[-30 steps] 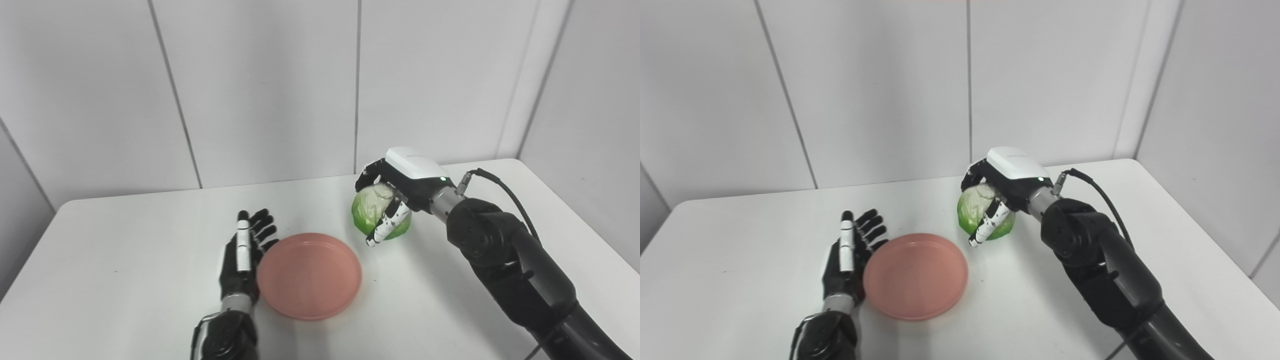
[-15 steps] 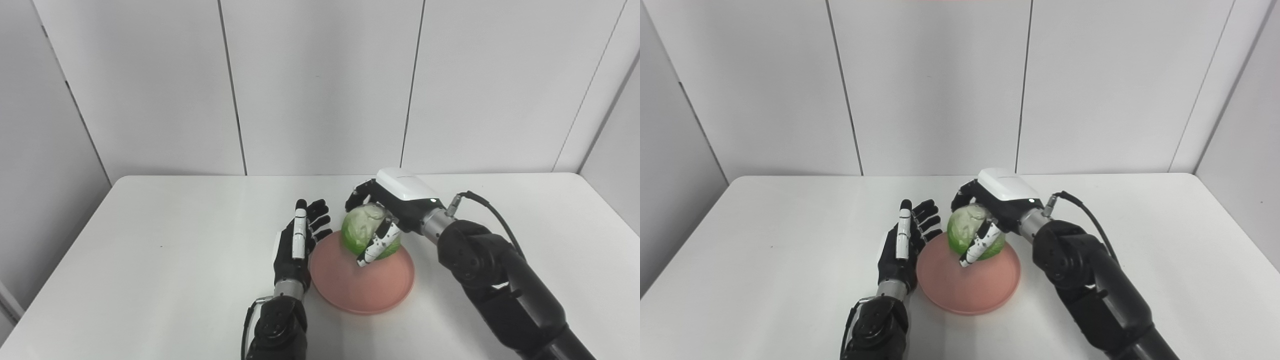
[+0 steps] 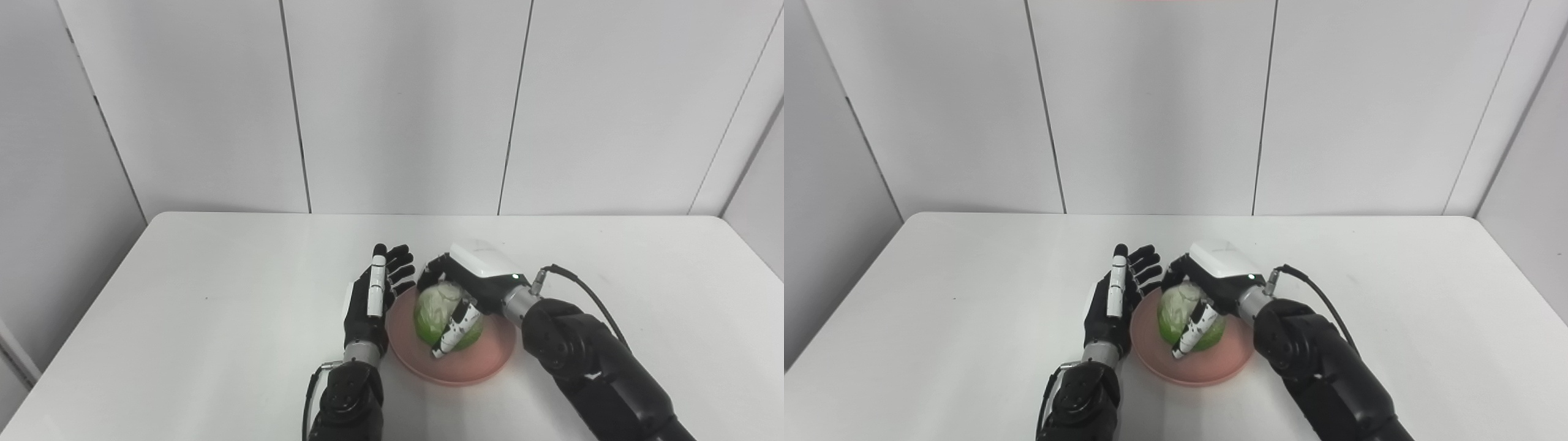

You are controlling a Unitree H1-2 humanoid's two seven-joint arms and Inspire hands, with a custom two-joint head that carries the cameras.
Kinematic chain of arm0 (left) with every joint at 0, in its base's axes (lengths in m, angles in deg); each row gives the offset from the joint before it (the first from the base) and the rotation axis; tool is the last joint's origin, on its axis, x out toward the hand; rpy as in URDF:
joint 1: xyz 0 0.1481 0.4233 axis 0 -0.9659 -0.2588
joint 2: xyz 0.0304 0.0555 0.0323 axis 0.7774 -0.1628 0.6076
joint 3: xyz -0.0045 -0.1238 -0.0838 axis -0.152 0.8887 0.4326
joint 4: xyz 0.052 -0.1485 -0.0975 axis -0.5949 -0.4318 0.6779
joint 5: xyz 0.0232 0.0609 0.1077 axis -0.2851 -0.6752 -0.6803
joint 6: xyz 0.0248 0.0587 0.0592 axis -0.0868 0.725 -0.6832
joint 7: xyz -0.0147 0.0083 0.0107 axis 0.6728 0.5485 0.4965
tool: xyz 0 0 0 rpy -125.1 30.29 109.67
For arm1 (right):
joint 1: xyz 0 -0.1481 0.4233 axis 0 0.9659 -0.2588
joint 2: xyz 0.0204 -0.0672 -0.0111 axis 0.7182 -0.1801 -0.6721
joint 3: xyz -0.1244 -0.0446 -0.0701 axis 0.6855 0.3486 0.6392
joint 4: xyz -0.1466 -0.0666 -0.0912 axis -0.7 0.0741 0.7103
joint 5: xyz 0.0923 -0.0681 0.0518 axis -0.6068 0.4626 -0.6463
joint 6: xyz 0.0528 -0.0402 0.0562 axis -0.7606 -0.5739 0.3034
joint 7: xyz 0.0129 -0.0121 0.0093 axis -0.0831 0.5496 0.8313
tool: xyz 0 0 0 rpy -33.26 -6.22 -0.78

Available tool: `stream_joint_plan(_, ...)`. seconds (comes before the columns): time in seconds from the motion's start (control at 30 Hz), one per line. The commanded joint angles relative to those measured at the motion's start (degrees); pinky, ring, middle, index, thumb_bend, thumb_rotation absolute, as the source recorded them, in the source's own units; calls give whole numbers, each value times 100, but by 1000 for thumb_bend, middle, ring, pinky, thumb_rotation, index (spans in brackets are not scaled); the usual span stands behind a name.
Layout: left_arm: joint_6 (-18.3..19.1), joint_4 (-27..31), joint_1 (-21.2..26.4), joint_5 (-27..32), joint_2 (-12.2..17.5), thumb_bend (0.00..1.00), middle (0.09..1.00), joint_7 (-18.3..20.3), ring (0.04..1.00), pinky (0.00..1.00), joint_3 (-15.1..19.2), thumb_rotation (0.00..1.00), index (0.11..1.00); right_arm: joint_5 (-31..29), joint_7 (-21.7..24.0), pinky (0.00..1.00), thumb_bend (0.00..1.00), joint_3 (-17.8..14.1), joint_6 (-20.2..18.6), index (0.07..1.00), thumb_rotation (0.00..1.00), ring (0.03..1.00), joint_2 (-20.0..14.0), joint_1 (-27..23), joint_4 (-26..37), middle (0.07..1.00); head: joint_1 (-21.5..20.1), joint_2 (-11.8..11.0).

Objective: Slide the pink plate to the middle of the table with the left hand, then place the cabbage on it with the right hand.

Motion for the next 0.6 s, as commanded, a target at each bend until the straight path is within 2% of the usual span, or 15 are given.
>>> stream_joint_plan(0.0,371,-314,-293,56,11,613,766,-101,770,702,46,989,686,-15,-63,355,518,-6,276,516,0,414,-24,-208,85,503,-15,11)
stream_joint_plan(0.2,430,-283,-314,45,23,616,761,-109,767,697,40,990,686,85,-25,394,520,82,336,519,0,423,-94,-220,99,492,-42,24)
stream_joint_plan(0.37,457,-278,-330,49,40,614,772,-72,775,702,23,998,696,196,11,379,530,118,319,506,4,444,-131,-227,176,471,-83,37)
stream_joint_plan(0.4,466,-270,-334,55,39,613,769,-64,773,703,20,999,699,210,49,376,528,114,283,502,59,452,-141,-226,232,505,-85,40)
stream_joint_plan(0.43,477,-262,-337,56,42,612,770,-52,773,705,12,1000,705,192,108,379,687,90,229,577,174,474,-151,-223,308,566,-84,44)
stream_joint_plan(0.5,496,-250,-338,69,44,614,783,-32,777,706,5,1000,712,143,225,376,896,27,142,698,291,495,-169,-224,429,624,-86,46)
stream_joint_plan(0.57,549,-231,-335,109,39,617,794,-24,778,702,25,1000,713,103,336,389,974,-26,103,764,353,529,-185,-235,483,682,-101,57)
